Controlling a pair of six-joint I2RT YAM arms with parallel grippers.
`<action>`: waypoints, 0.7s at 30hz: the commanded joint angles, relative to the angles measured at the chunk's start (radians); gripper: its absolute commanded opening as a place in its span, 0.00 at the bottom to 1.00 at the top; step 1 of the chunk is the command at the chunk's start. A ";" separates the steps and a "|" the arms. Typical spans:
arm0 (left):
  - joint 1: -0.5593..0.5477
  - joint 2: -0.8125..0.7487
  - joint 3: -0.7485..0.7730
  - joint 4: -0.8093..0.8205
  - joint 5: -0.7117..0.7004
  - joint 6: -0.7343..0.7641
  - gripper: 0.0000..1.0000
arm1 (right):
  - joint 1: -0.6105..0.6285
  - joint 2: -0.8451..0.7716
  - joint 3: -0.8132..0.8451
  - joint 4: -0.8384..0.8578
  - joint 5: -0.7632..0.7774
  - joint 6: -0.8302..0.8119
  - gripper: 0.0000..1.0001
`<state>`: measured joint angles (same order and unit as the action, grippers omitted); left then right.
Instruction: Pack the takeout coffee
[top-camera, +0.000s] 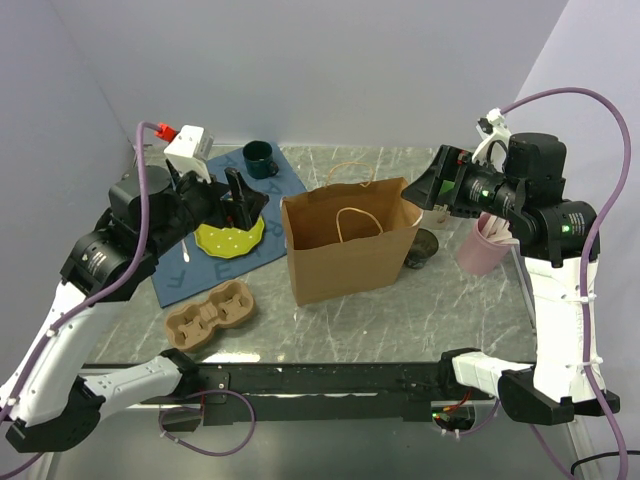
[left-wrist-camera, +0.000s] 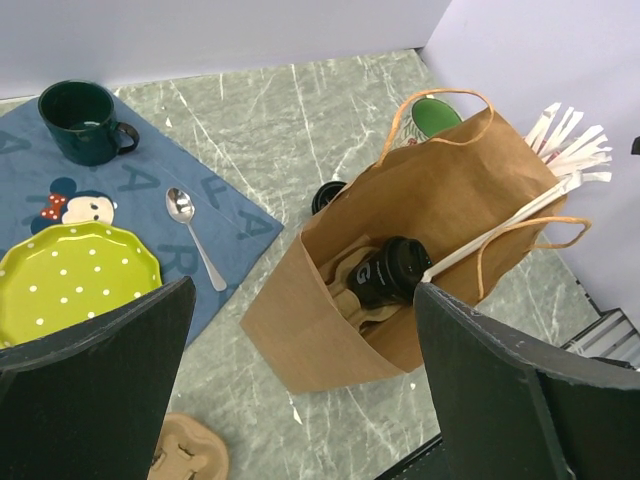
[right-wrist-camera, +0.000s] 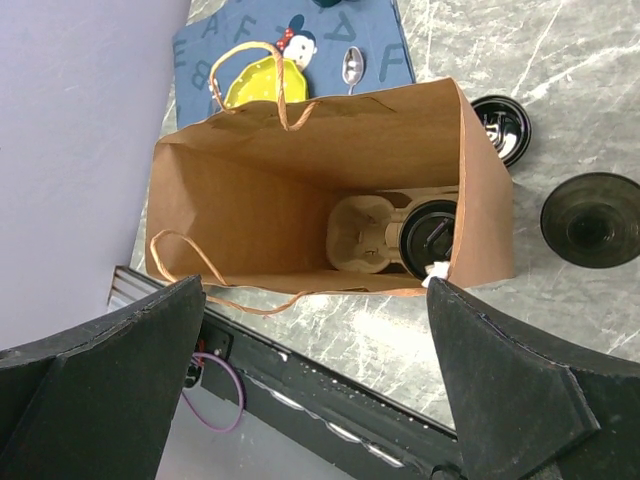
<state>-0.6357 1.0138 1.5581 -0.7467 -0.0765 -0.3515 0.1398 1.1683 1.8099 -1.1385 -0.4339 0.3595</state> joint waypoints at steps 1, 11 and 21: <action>-0.002 0.002 0.037 0.015 -0.003 0.032 0.97 | 0.006 -0.007 -0.004 0.002 0.011 0.015 1.00; -0.002 -0.015 0.016 0.024 -0.009 0.023 0.97 | 0.006 -0.005 -0.009 0.035 -0.005 0.039 1.00; -0.002 -0.035 0.000 0.036 -0.020 0.006 0.97 | 0.004 -0.041 -0.060 0.105 -0.026 0.081 1.00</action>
<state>-0.6357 0.9974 1.5578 -0.7452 -0.0772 -0.3359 0.1398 1.1637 1.7580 -1.1049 -0.4393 0.4236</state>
